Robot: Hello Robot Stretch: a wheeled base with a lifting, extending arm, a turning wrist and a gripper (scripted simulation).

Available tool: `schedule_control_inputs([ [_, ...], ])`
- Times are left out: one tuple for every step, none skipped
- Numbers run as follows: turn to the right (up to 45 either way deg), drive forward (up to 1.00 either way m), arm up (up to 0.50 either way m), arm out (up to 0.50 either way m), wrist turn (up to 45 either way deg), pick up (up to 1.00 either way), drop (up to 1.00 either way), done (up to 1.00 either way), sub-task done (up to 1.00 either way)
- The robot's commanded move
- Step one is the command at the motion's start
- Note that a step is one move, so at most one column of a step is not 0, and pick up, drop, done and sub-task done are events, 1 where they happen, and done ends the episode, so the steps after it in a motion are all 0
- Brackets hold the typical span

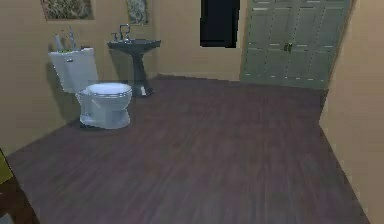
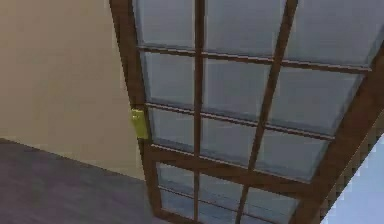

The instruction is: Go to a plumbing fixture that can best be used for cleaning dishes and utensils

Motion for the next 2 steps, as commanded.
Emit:
schedule_control_inputs([
  [0.0,1.00,0.00,0.00,0.0,0.00,0.00,0.00,0.00],
  [0.0,1.00,0.00,0.00,0.0,0.00,0.00,0.00,0.00],
])
